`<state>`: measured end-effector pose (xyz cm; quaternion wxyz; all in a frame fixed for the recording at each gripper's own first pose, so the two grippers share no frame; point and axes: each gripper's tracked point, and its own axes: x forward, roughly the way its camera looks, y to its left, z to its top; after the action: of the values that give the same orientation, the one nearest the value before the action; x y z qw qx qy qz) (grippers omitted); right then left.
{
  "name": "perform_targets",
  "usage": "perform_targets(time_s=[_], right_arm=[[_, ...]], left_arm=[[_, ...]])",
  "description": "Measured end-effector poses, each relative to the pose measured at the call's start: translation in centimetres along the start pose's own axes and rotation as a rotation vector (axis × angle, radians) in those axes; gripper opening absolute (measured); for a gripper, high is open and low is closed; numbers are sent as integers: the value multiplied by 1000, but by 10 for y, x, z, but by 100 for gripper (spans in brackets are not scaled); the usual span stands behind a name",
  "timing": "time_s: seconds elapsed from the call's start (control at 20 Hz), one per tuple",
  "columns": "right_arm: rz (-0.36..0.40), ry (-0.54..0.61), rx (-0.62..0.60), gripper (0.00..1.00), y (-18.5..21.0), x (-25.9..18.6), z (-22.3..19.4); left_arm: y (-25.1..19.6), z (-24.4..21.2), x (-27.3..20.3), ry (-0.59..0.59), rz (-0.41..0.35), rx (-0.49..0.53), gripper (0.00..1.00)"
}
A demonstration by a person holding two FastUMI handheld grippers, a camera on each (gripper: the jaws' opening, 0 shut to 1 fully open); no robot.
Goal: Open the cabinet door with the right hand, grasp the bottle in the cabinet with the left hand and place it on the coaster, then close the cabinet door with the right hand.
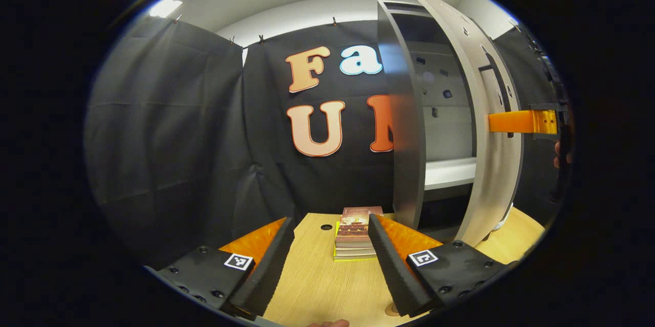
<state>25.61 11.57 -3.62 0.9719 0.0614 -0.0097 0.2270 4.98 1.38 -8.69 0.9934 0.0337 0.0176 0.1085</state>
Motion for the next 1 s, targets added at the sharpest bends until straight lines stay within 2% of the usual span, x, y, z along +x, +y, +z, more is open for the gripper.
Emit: perform_targets(time_s=[0.25,0.65,0.7,0.75,0.85,0.9,1.0], right_arm=[[-73,-4,-33,88,-3,6,0],[-205,-24,-36,91,-5,16,-5],[-216,-23,-38,91,-5,16,-6],[-225,-24,-40,91,-4,16,-6],[-244,-26,-42,91,-5,18,-6],[-251,-26,-45,91,-5,18,-7],[-265,-28,-53,92,-5,19,-8]], left_arm=[[1,-4,28,9,-3,-19,95],[-15,-7,68,27,-56,-57,95],[-17,-8,73,27,-64,-58,99],[-19,-9,77,28,-70,-57,95],[-21,-11,83,30,-80,-54,95],[-21,-12,87,32,-83,-55,99],[-21,-15,92,41,-88,-56,95]])
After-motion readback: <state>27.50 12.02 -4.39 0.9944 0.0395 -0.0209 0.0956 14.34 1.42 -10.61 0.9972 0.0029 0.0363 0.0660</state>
